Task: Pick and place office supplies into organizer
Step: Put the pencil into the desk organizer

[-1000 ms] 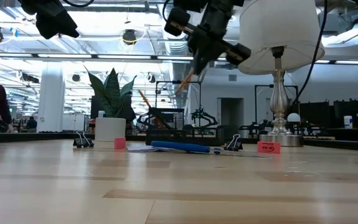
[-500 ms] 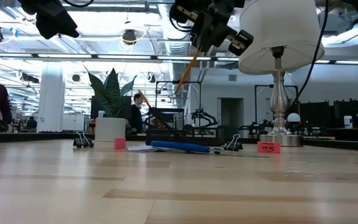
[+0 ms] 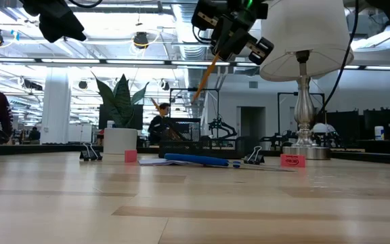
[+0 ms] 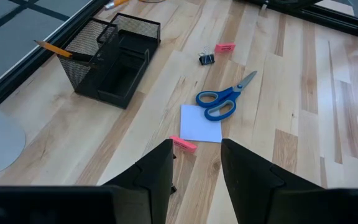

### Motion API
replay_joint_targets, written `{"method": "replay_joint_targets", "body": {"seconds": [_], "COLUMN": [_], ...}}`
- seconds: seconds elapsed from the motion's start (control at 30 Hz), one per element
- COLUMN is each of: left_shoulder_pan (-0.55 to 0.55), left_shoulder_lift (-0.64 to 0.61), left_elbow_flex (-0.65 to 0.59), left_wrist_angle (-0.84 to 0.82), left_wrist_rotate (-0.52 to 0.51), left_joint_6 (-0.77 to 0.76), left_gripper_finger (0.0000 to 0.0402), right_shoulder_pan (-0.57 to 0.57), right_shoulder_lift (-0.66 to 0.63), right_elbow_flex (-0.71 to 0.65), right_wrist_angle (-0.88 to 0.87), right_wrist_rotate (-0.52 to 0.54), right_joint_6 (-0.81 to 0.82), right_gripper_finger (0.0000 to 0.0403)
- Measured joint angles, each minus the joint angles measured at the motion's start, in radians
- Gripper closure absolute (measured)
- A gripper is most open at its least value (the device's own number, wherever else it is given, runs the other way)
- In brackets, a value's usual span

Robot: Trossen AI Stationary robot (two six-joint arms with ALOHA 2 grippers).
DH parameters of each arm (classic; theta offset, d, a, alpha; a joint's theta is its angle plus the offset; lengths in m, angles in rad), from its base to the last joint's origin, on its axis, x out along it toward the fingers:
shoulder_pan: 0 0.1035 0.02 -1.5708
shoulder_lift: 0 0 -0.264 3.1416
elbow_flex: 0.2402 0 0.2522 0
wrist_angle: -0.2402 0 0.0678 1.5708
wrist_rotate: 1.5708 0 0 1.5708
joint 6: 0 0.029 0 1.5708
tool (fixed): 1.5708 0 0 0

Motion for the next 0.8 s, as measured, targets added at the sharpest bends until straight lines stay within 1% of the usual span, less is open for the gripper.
{"method": "replay_joint_targets", "body": {"seconds": [0.2,0.5,0.8], "left_shoulder_pan": [0.000,0.000,0.000], "left_shoulder_lift": [0.000,0.000,0.000], "left_elbow_flex": [0.000,0.000,0.000], "left_wrist_angle": [0.000,0.000,0.000], "left_wrist_rotate": [0.000,0.000,0.000], "left_joint_6": [0.000,0.000,0.000], "left_gripper_finger": [0.0276,0.0276,0.0276], "right_shoulder_pan": [-0.040,-0.073,-0.057], "right_shoulder_lift": [0.000,0.000,0.000], "right_elbow_flex": [0.000,0.000,0.000], "right_wrist_angle": [0.001,0.008,0.037], "right_wrist_rotate": [-0.033,-0.066,-0.053], "right_joint_6": [-0.013,0.011,0.010], "right_gripper_finger": [0.0398,0.0397,0.0397]}}
